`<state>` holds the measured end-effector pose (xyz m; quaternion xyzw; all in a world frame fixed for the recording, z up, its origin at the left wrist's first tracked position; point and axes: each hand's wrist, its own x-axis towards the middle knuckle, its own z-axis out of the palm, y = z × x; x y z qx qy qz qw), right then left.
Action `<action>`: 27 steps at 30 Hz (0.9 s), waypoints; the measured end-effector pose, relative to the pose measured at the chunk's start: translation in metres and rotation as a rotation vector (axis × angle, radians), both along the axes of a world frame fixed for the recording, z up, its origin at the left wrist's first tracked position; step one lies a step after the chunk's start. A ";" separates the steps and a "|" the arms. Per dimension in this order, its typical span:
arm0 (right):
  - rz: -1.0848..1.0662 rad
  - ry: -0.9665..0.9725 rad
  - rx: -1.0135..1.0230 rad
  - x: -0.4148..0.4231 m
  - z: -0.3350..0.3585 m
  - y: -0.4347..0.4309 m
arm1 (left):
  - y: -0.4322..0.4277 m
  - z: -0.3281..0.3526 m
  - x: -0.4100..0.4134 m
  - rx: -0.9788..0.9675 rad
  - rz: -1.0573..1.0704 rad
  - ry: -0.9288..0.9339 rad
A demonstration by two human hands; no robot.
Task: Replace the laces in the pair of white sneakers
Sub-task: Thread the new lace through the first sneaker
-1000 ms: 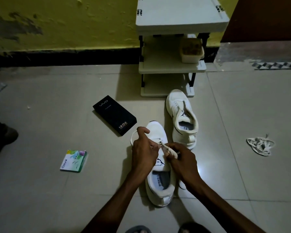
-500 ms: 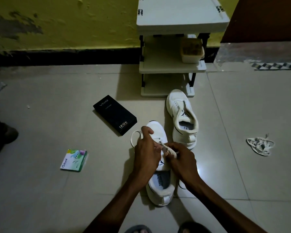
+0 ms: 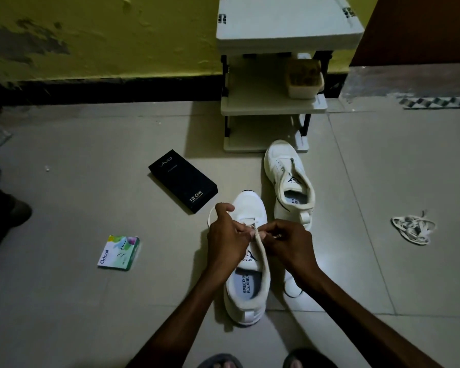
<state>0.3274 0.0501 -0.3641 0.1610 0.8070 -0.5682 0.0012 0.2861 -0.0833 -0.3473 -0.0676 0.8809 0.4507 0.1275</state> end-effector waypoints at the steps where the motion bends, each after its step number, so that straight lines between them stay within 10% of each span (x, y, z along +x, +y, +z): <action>1: -0.007 0.014 -0.005 0.000 -0.001 -0.001 | -0.003 -0.002 -0.002 0.022 -0.005 -0.033; 11: 0.062 -0.029 0.403 -0.020 0.044 0.007 | -0.010 -0.003 -0.001 0.045 -0.193 -0.060; 18: 0.173 0.067 -0.864 -0.029 0.179 0.020 | -0.008 -0.016 0.006 0.040 -0.209 0.136; 20: 0.165 0.071 -0.696 -0.031 0.168 0.016 | -0.009 -0.013 0.005 0.038 -0.116 0.356; 23: 0.163 0.011 0.171 -0.030 0.108 0.016 | -0.011 0.004 -0.005 -0.065 0.110 0.591; 27: 0.554 -0.307 0.714 -0.024 0.045 0.017 | -0.014 0.015 -0.013 -0.228 0.171 0.352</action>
